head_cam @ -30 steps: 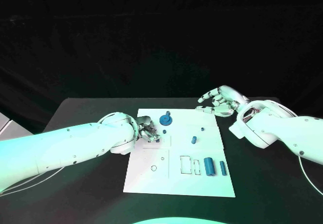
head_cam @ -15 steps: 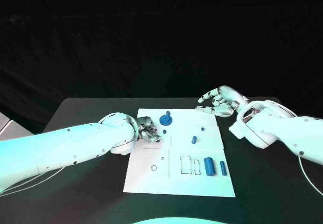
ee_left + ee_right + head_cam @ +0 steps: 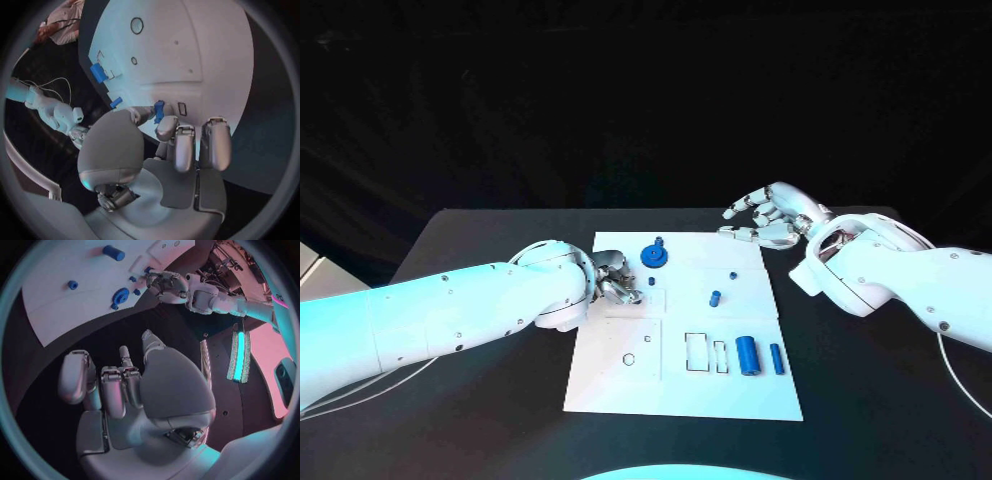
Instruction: Assemble the parts on the task board
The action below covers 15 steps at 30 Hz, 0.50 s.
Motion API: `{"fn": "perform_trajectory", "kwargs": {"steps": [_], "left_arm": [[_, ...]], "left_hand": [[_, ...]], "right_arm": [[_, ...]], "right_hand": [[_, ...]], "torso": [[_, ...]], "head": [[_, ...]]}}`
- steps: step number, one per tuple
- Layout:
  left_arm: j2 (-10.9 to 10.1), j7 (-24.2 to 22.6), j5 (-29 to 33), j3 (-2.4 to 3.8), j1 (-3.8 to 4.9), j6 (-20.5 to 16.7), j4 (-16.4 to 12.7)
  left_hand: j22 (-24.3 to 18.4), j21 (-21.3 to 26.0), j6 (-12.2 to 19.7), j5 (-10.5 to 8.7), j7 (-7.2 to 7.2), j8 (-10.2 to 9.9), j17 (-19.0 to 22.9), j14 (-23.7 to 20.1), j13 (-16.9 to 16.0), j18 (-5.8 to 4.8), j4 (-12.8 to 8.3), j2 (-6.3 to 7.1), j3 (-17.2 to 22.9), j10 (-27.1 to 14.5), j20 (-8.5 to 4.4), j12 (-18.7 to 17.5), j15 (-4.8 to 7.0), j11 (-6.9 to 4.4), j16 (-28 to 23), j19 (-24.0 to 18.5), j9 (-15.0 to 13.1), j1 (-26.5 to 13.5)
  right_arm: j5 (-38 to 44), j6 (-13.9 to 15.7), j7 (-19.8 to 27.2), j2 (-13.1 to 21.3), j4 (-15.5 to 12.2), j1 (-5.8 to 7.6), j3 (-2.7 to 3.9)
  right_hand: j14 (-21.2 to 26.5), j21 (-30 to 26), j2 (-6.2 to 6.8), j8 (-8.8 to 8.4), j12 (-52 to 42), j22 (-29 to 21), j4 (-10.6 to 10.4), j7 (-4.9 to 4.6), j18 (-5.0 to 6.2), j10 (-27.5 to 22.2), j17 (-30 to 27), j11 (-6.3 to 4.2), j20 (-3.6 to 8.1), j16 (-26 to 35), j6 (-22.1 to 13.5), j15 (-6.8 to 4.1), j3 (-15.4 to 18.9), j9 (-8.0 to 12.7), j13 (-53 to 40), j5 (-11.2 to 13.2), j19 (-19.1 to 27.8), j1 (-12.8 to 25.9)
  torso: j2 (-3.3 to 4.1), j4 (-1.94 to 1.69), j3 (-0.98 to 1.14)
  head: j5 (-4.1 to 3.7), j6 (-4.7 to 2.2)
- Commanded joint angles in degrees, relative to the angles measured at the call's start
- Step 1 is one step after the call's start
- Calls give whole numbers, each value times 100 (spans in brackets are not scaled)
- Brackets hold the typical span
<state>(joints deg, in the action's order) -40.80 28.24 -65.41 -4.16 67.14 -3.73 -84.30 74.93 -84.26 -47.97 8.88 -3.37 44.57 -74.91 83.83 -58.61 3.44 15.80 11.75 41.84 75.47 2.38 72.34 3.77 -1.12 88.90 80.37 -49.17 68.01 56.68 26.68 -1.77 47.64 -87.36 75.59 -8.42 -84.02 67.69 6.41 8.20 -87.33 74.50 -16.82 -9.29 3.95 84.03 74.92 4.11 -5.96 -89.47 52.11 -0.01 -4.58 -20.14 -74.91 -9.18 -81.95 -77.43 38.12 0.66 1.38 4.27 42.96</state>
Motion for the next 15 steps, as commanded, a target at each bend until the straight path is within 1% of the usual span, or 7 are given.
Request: {"fn": "perform_trajectory", "kwargs": {"steps": [1,4,9,15], "left_arm": [[16,-64,38,-8,-13,187,-16],[18,-57,44,-8,-13,210,3],[39,-43,73,-7,-11,232,31],[71,-28,128,3,-8,272,71]], "left_hand": [[123,-20,-23,17,24,24,-1340,566,5,-31,-1136,-57,1184,2,-1,-22,38,3,20,41,5,17],[128,-22,-23,14,24,24,-1345,567,5,-32,-1139,-59,1195,2,-1,-23,38,3,23,44,2,13],[136,-25,-22,12,24,25,-1352,569,-3,-34,-1143,-58,1199,6,-1,-19,38,2,26,49,0,12],[139,-26,-23,11,26,26,-1354,570,-2,-35,-1154,-54,1212,6,-1,-20,38,1,28,51,-4,11]], "right_arm": [[7,-27,40,-7,-2,-3,1],[7,-28,39,-7,-1,-3,1],[7,-29,38,-11,-2,-3,1],[7,-35,34,-15,1,-3,1]], "right_hand": [[-537,-19,-32,-8,39,4,10,4,72,328,1253,37,-2,29,-17,21,33,-4,-1245,-33,25,46],[-537,-19,-32,-8,39,4,10,4,72,328,1253,37,-2,29,-17,21,33,-4,-1245,-33,25,46],[-537,-19,-32,-8,39,4,10,4,72,328,1253,37,-2,29,-17,21,33,-4,-1245,-33,25,46],[-537,-19,-32,-8,39,4,10,4,72,328,1253,37,-2,29,-17,21,33,-4,-1245,-33,25,46]], "torso": [[-3,-4,-1],[-1,1,1],[1,6,2],[2,9,0]], "head": [[1,-5],[18,3],[22,-4],[21,5]]}}
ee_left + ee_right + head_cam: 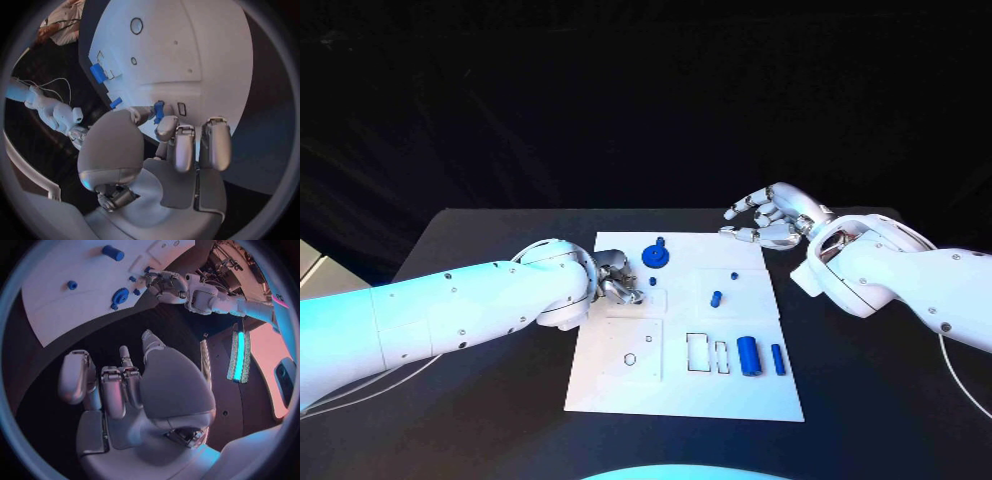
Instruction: Assemble the parts on the task board
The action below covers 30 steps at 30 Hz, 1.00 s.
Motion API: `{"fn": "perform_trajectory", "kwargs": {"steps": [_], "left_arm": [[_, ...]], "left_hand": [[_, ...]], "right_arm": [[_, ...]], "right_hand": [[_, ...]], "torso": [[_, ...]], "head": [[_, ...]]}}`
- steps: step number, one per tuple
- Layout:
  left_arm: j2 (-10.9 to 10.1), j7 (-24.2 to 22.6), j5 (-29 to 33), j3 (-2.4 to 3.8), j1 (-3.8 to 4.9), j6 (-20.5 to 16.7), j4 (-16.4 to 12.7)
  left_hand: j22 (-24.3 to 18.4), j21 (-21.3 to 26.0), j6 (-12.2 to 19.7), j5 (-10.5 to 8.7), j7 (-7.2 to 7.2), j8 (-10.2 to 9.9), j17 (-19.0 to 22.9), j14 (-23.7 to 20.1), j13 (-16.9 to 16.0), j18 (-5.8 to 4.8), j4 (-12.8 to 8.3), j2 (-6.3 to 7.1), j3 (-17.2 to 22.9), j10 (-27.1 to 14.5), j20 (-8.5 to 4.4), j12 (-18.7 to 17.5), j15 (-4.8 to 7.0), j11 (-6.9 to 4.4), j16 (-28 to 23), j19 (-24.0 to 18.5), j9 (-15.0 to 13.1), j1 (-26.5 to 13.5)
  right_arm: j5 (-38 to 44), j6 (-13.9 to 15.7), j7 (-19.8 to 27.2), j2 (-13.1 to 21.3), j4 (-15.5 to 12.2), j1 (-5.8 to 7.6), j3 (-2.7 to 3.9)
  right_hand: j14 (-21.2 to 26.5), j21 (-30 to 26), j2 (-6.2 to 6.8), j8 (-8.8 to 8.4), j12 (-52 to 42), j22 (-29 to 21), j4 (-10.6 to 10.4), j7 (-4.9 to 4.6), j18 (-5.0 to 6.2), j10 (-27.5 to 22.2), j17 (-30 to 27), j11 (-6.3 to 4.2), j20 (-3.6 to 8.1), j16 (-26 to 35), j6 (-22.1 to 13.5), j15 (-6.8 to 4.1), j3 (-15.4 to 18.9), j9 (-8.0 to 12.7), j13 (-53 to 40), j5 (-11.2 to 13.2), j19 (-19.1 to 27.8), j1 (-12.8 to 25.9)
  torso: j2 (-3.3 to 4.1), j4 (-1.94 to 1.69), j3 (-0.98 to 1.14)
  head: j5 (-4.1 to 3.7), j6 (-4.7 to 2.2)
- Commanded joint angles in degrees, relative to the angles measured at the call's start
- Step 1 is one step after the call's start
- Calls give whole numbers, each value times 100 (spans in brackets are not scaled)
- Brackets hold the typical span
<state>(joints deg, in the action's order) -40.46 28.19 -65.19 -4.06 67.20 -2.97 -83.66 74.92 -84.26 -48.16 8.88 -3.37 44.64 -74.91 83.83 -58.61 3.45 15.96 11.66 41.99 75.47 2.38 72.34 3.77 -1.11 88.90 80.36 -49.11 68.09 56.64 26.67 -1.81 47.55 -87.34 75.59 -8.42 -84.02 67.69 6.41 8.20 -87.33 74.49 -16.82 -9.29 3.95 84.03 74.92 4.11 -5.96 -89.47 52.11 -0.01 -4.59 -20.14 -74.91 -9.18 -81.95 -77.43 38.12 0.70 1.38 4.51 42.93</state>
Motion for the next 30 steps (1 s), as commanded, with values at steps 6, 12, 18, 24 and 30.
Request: {"fn": "perform_trajectory", "kwargs": {"steps": [6,12,18,24,30], "left_arm": [[94,24,206,10,-9,394,60],[173,144,357,15,3,647,152],[277,258,438,16,20,782,278],[355,329,450,16,33,774,377],[409,365,453,15,38,780,421]], "left_hand": [[148,-29,-5,10,26,21,-1367,574,-14,-38,-1186,-38,1215,15,-1,-14,38,0,34,56,-16,0],[170,-38,-28,37,29,24,-1397,583,-44,-42,-1241,10,1265,44,-2,3,39,-3,50,70,-33,-29],[174,-39,-155,432,64,-20,-1336,567,-67,-41,-1334,98,1290,145,-26,10,69,-36,19,76,-52,-232],[182,-41,-186,518,75,-28,-1334,567,-64,-43,-1337,81,1272,166,-33,4,77,-45,18,83,-63,-307],[220,-56,-233,522,100,-17,-1345,570,-98,-51,-1316,48,1218,212,-43,26,89,-62,24,111,-85,-414]], "right_arm": [[11,-41,34,-8,0,-3,1],[10,-44,32,-14,2,-3,1],[7,-50,37,-32,12,-3,1],[5,-52,39,-36,14,-3,1],[4,-52,41,-38,12,-3,1]], "right_hand": [[-534,-36,-42,-9,46,-5,10,4,76,322,1240,37,-2,33,-20,21,37,-3,-1239,-36,30,62],[-534,-36,-42,-9,46,-5,10,4,76,322,1240,37,-2,33,-20,21,37,-3,-1239,-36,30,62],[-534,-36,-42,-9,46,-5,10,4,76,322,1240,37,-2,33,-20,21,37,-3,-1239,-36,30,62],[-534,-36,-42,-9,46,-5,10,4,76,322,1240,37,-2,33,-20,21,37,-3,-1239,-36,30,62],[-534,-36,-42,-9,46,-5,10,4,76,322,1240,37,-2,33,-20,21,37,-3,-1239,-36,30,62]], "torso": [[5,0,6],[2,-2,8],[-1,-2,12],[-2,2,11],[-4,-2,11]], "head": [[-18,20],[-23,48],[-25,65],[-24,69],[-27,76]]}}
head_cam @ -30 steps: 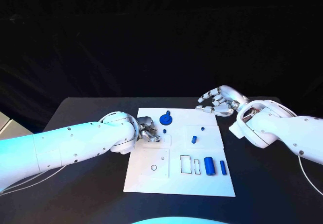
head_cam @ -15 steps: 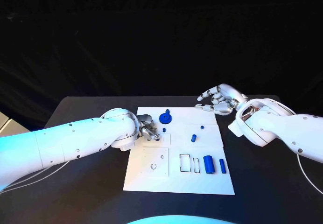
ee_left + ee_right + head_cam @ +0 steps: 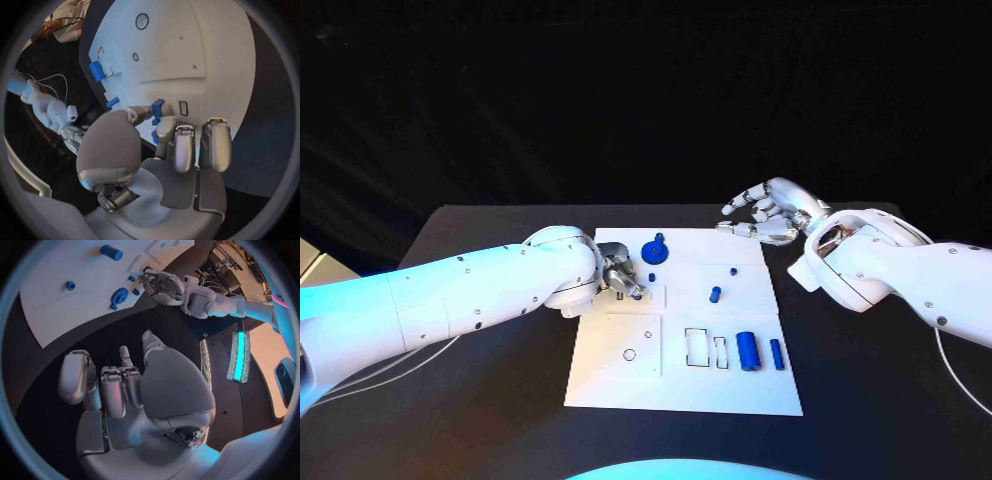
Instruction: Assemble the parts on the task board
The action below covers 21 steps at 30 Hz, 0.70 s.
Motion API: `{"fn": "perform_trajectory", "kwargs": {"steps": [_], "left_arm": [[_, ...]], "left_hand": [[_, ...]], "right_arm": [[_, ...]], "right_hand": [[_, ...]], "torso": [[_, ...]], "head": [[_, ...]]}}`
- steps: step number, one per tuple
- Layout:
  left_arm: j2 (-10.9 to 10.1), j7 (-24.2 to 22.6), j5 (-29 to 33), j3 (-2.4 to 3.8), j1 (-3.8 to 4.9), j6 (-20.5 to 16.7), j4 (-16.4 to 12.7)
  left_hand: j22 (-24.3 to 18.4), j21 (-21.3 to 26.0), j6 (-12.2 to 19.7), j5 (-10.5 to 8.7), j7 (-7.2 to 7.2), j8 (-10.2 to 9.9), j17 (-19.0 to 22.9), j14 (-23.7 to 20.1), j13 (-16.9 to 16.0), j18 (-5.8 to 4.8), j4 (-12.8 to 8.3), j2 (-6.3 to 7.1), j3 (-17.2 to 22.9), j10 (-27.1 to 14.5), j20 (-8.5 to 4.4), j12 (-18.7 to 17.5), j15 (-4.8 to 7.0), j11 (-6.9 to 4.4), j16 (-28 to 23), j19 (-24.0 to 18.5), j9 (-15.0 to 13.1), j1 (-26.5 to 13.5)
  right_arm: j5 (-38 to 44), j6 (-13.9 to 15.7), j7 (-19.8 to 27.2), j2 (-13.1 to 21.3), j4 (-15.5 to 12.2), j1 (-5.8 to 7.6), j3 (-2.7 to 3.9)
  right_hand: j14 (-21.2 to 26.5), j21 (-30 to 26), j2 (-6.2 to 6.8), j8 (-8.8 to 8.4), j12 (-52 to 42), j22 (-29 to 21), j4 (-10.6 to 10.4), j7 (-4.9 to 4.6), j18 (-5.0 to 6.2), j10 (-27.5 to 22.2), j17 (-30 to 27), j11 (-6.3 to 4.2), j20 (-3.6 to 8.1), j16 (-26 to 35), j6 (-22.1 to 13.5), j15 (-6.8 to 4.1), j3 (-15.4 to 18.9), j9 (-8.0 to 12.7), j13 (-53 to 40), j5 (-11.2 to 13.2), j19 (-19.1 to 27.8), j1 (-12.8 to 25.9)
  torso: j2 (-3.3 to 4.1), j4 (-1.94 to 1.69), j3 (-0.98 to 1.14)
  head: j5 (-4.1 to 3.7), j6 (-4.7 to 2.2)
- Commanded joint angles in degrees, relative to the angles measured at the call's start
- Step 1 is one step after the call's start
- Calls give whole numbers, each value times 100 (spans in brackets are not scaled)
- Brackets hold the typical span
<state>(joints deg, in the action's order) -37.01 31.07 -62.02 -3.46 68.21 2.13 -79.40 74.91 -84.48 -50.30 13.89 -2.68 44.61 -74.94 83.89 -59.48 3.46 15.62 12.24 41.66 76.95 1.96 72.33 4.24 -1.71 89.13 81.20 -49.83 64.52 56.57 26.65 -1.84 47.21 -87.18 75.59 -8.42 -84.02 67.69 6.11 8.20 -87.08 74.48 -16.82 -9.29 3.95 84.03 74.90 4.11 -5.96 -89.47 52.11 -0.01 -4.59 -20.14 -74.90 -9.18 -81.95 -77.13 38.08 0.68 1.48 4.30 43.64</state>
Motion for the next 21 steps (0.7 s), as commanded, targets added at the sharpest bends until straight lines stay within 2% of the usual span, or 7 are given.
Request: {"fn": "perform_trajectory", "kwargs": {"steps": [1,7,11,15,19,21], "left_arm": [[71,80,136,-46,-62,271,1],[95,88,128,-46,-59,248,37],[106,88,116,-46,-57,221,54],[111,87,108,-47,-56,205,61],[103,86,95,-46,-55,204,64],[97,87,89,-46,-55,215,64]], "left_hand": [[220,-33,-23,18,34,-12,-1346,566,-17,-52,-1281,-14,1243,69,-2,29,44,-5,3,27,-15,-68],[236,-36,-59,-16,60,-8,-1352,568,-28,-56,-1238,-57,1151,95,-14,34,59,-23,7,38,-36,-171],[239,-32,-85,-71,93,-22,-1357,569,-35,-57,-1150,-92,946,108,-34,34,80,-48,10,42,-58,-315],[255,-32,-149,-110,130,-40,-1359,570,-60,-61,-919,-75,518,114,-54,49,101,-73,11,56,-72,-562],[262,-25,-215,-113,142,-102,-1358,570,-68,-64,-601,-35,-123,97,-74,49,115,-82,11,65,-78,-760],[257,-20,-224,-109,140,-118,-1354,568,-73,-62,-528,-17,-267,94,-77,52,116,-82,9,63,-80,-778]], "right_arm": [[11,-49,44,-5,-4,-3,1],[10,-49,44,0,-8,-3,1],[10,-45,46,4,-14,-3,1],[9,-39,50,7,-19,-3,1],[8,-30,56,14,-24,-3,1],[8,-27,58,18,-26,-3,1]], "right_hand": [[-534,-36,-12,-9,20,-4,9,4,76,322,1241,37,-1,33,-20,21,37,-3,-1240,-36,30,32],[-531,-53,-18,-10,21,-13,13,4,78,323,1228,37,-1,38,-24,20,49,-3,-1240,-42,35,52],[-530,-61,-17,-10,24,-18,13,4,80,320,1226,37,-1,39,-26,20,51,-2,-1237,-42,37,55],[-530,-61,-17,-10,24,-18,13,4,80,320,1226,37,-1,39,-26,20,51,-2,-1237,-42,37,55],[-527,-75,-17,-11,33,-27,13,4,83,312,1214,37,-1,43,-27,20,54,-2,-1229,-42,43,58],[-527,-75,-17,-11,33,-27,13,4,83,312,1214,37,-1,43,-27,20,54,-2,-1229,-42,43,58]], "torso": [[-2,-1,1],[1,-1,-1],[1,-2,0],[2,-3,-4],[3,-3,-6],[1,-5,-7]], "head": [[-7,8],[-9,0],[-13,0],[-14,0],[-20,-3],[-19,-1]]}}
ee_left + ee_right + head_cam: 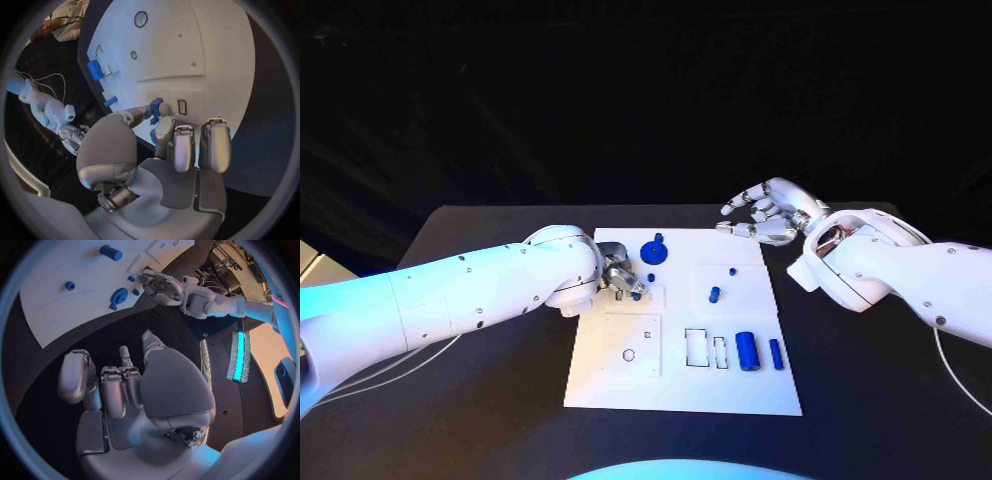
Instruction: Assemble the parts on the task board
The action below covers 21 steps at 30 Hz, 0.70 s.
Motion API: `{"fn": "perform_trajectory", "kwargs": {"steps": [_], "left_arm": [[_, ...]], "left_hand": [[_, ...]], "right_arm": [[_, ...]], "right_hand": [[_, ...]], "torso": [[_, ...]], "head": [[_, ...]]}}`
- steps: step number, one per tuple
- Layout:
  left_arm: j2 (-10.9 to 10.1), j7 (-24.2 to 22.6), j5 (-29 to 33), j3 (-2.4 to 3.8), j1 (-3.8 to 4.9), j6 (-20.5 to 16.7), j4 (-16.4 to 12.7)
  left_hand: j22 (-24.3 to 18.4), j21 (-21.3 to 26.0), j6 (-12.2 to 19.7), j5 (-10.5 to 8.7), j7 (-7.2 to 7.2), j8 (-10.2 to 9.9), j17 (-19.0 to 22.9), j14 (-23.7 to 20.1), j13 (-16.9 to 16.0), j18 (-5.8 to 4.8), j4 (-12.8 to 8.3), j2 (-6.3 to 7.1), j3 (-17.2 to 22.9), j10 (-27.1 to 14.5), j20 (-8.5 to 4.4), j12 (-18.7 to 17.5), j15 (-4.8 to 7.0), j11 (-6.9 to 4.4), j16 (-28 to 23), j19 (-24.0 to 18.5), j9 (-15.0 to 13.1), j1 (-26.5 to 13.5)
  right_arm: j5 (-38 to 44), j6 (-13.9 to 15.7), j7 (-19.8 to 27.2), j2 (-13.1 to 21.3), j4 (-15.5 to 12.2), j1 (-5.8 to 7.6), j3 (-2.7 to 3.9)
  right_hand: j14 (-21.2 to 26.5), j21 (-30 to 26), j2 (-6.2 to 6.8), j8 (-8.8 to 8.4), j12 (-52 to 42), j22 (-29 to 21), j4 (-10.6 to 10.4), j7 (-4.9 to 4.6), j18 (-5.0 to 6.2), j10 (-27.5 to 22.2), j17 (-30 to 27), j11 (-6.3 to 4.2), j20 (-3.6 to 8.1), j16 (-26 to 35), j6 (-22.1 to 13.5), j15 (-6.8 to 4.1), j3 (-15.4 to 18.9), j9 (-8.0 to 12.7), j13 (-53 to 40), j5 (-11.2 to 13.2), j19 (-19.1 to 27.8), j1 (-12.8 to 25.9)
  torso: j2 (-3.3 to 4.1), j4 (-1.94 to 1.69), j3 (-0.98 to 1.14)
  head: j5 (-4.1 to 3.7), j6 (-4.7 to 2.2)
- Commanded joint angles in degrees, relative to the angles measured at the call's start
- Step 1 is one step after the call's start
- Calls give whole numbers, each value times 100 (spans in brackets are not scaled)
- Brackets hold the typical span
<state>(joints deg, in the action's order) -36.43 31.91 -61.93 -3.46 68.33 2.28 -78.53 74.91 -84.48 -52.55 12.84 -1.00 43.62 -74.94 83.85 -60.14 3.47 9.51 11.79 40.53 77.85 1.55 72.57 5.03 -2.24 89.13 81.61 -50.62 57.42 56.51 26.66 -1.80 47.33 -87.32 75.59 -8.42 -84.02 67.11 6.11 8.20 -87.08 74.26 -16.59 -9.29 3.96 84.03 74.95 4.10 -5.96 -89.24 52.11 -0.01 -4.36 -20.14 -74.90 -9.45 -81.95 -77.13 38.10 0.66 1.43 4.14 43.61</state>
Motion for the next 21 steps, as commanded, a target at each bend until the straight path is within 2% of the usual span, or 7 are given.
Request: {"fn": "perform_trajectory", "kwargs": {"steps": [1,11,21], "left_arm": [[35,3,77,-46,-67,206,-22],[0,2,34,-44,-67,235,-28],[-50,-9,-17,-26,-68,164,-60]], "left_hand": [[264,-22,-5,3,-29,-28,-1354,572,-5,-64,138,30,-237,0,-35,26,36,-28,10,27,-3,-83],[265,-15,-30,13,-36,-69,-1352,571,-9,-63,397,135,-700,-9,-32,28,30,-22,9,27,-20,-94],[268,-12,-44,8,-38,-89,-1350,571,-14,-64,553,141,-950,-9,-31,31,29,-19,8,29,-31,-63]], "right_arm": [[14,-26,56,8,-13,-3,1],[13,-10,64,20,-17,-3,1],[13,0,72,21,-13,-3,1]], "right_hand": [[-527,-17,-17,-11,33,-5,-10,4,82,312,1210,37,-1,19,-27,20,31,-2,-1229,-15,43,58],[-523,-32,-16,-12,35,-14,-10,3,85,310,1193,38,-1,25,-30,20,34,-2,-1227,-15,48,63],[-520,-49,-14,-13,38,-25,-12,3,89,307,1181,38,-1,29,-33,20,40,-1,-1225,-15,54,71]], "torso": [[-2,-5,-2],[-3,-3,-6],[-3,-1,-9]], "head": [[-3,6],[0,11],[1,-13]]}}
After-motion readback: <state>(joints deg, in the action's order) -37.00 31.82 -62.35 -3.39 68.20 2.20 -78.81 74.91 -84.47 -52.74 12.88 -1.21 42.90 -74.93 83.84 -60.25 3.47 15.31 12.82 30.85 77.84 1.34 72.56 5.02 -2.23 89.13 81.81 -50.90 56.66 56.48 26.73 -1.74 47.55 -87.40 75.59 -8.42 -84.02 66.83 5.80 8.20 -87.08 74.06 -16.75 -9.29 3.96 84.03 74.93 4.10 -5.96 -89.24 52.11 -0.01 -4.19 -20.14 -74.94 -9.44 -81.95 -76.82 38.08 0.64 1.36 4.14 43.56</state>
